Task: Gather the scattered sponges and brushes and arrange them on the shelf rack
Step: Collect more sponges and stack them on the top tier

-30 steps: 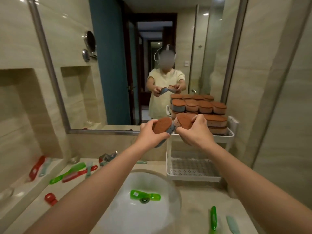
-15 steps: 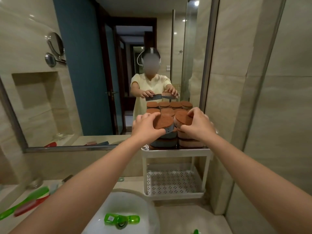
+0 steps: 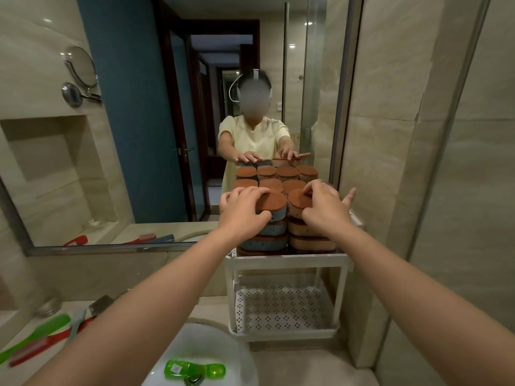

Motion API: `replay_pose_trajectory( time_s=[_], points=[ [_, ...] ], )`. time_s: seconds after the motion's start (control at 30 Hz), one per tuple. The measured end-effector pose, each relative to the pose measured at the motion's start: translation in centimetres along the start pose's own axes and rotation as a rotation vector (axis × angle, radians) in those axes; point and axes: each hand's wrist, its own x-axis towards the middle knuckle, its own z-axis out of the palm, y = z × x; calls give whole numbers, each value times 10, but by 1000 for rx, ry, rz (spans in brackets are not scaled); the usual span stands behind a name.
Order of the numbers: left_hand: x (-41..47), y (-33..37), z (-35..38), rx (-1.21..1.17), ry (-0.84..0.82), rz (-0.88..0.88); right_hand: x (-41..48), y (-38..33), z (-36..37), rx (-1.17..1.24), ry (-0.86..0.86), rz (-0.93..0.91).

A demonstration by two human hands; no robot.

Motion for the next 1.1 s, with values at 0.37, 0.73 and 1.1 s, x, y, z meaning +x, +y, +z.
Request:
replay_pose_trajectory(
  time_s=[0.37, 0.73, 1.1],
  points=[
    [-10, 3, 16, 41, 40, 39, -10, 7, 16, -77, 11, -35],
    [-20, 3, 3, -18, 99, 28, -17, 0, 14, -58, 130, -144],
    [-101, -27, -32, -552, 417, -184, -72, -86, 41, 553, 100, -463]
  ],
)
